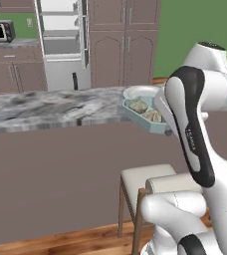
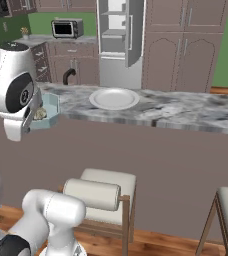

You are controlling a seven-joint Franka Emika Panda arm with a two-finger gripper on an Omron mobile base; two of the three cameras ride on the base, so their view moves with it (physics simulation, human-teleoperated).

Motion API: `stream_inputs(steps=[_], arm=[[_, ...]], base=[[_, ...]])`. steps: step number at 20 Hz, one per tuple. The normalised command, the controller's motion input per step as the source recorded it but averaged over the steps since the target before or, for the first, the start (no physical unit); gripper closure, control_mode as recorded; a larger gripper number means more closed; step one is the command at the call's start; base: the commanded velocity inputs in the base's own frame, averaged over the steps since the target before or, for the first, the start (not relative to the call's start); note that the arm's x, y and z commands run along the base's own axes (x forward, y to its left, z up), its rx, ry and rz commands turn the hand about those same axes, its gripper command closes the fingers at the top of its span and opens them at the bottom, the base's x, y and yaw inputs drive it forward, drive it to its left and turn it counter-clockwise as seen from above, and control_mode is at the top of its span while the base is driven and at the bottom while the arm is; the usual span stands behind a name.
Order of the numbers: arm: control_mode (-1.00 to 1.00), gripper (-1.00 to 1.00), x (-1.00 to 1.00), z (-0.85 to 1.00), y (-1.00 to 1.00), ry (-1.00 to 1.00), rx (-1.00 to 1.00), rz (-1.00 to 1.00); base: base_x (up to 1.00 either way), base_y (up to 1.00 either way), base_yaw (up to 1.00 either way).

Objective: Place two dumplings into each of the tupperware containers and then place the containers in the fridge.

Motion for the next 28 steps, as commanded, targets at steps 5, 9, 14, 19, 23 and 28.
stream_inputs(steps=[5,9,14,19,23,28], arm=[[-1.00,1.00,-0.70,0.05,-0.02,0.14,-0.01,-0.07],[-1.00,1.00,-0.45,0.00,0.00,0.10,-0.02,-0.07],[-1.00,1.00,0.00,0.00,0.00,0.04,-0.01,-0.01],[-1.00,1.00,0.00,0.00,0.00,0.01,0.00,0.00],[1.00,1.00,0.00,0.00,0.00,0.00,0.00,0.00],[1.00,1.00,0.00,0.00,0.00,0.00,0.00,0.00]], base=[[0.00,0.00,0.00],[0.00,0.00,0.00],[0.00,0.00,0.00],[0.00,0.00,0.00],[-0.38,-0.36,-0.04],[-0.52,-1.00,-0.21]])
